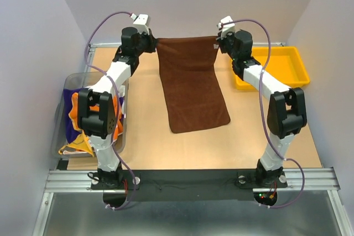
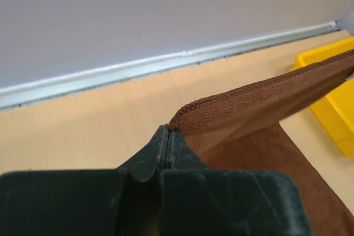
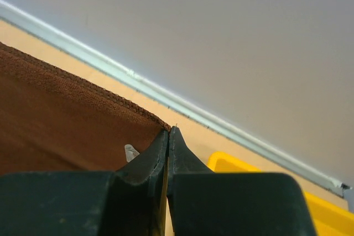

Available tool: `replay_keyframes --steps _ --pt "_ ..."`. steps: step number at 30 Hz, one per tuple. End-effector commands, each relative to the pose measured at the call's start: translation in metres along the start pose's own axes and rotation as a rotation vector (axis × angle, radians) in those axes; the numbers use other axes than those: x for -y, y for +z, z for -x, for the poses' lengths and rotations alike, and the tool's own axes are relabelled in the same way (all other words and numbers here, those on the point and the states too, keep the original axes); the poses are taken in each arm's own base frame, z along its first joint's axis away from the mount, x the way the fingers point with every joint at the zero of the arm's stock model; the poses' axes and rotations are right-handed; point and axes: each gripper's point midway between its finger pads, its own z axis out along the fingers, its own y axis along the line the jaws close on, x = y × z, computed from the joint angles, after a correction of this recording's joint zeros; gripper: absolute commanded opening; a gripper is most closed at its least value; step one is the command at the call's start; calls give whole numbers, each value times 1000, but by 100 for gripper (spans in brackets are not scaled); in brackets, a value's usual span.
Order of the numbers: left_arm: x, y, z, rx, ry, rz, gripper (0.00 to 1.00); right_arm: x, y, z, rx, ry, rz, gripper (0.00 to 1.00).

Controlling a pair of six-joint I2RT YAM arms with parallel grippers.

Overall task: Fold and stack the towels
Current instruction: Fold the towel

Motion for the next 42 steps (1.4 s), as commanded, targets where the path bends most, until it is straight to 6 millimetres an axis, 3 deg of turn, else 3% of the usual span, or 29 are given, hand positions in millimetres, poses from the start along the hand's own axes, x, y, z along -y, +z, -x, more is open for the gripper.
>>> replay_keyframes --steps 1,2,5,8,10,11,12,14,15,17,18,22,26,30,35,38,42 --pt "22 -29 31 75 -24 -76 0 6 -15 0 17 -4 -27 0" --pt "27 -35 32 76 -35 -91 0 2 -20 -13 -12 -2 -18 1" --pt "30 -50 7 24 -98 -92 0 0 -42 -16 -31 11 -12 0" --pt "38 -67 1 14 -137 -99 0 -3 -57 -26 -74 22 -5 1" --pt "41 -77 -20 -27 -168 -101 0 -4 -71 -29 -85 36 -8 1" --pt "49 -85 -17 -19 -172 -116 0 -6 -76 -32 -98 42 -1 1" --pt "51 -90 -36 -58 -202 -117 0 -8 -81 -34 -108 50 5 0" --pt "62 -102 -42 -74 -234 -144 0 -10 -95 -38 -125 72 0 1" --pt "63 -108 -60 -111 -279 -140 0 -10 -99 -39 -130 79 -1 0" --pt "69 -121 -76 -136 -308 -144 0 -10 -113 -48 -161 89 -19 0" --pt "72 -125 -70 -122 -313 -149 0 -10 -118 -49 -166 95 -21 1" --pt "74 -145 -89 -141 -358 -130 0 -16 -140 -58 -204 153 -19 0" --pt "84 -154 -105 -176 -378 -146 0 -25 -158 -75 -258 224 -20 0" --pt "88 -158 -137 -243 -419 -137 0 -37 -170 -101 -346 310 -21 0" --pt "98 -162 -184 -348 -459 -120 0 -47 -183 -151 -506 342 -63 0" --pt "102 -165 -206 -389 -482 -98 0 -49 -186 -175 -588 333 -78 0" --pt "113 -163 -231 -439 -496 -86 0 -51 -183 -190 -637 318 -76 0"
